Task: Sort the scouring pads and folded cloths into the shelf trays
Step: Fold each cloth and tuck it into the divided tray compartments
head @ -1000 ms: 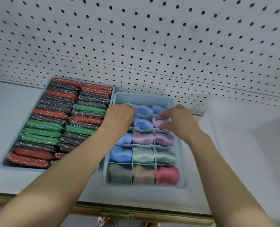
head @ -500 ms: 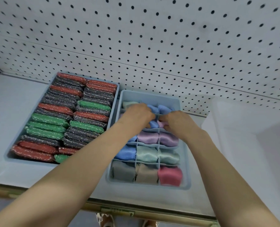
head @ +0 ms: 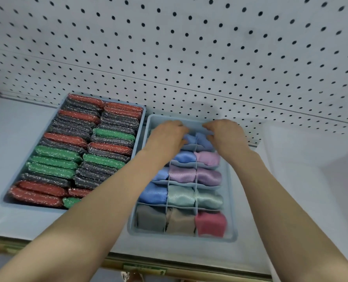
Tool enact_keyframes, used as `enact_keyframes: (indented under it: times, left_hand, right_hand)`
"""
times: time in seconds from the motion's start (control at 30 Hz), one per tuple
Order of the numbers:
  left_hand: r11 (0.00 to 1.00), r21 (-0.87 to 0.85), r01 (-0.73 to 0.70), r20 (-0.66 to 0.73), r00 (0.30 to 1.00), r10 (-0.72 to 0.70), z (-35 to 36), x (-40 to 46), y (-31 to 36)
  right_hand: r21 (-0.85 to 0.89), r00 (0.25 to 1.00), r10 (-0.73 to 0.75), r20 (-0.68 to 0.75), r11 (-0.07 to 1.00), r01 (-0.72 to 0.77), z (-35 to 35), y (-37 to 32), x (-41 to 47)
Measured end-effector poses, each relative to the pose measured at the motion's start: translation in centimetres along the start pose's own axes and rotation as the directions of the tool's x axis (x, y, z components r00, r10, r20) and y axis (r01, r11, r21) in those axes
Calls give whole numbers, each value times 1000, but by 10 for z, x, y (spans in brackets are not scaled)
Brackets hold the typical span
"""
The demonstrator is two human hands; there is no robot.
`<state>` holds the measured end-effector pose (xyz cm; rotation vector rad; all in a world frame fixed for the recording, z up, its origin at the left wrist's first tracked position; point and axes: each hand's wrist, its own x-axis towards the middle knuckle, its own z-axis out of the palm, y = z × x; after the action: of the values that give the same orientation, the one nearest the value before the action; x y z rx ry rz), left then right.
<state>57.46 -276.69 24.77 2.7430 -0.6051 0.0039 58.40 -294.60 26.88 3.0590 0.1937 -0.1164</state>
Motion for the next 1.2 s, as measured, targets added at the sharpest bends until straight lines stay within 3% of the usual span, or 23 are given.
enact_keyframes:
  times: [0.13,0.37,0.57,0.67,0.8,0.9,1.07,1.2]
  left_hand:
    - [993,100,58,67,996,-65,11,20,0]
    - [989,117,91,3,996,-92,20,23,-2]
    - [978,205,45,28,998,-52,15,27,1]
    - [994,106,34,49,998,-39,0,17,-1]
    - [991,-132,-38,68,997,47,-24,-29,-6]
    - [993,-19,-114,208,971,116,-21,-64,10]
    - [960,227,-162,299,950,90,-16,-57,32]
    - [921,339,-194,359,931,64,-11,-53,40]
  right_hand:
    - [-109,995,-74,67,991,81,9,-15,12]
    - [43,981,-164,106,986,160,4,3,11]
    - [-105,984,-155,93,981,164,8,-8,9]
    - [89,993,-76,86,994,69,-7,-4,-5]
    - [349,996,72,60,933,-89,-23,0,-56]
    - [210,988,59,142,974,-89,-10,-16,-96]
    - [-198,993,-55,102,977,75,9,-36,-102]
    - [-211,992,-83,99,972,102,15,-30,-103]
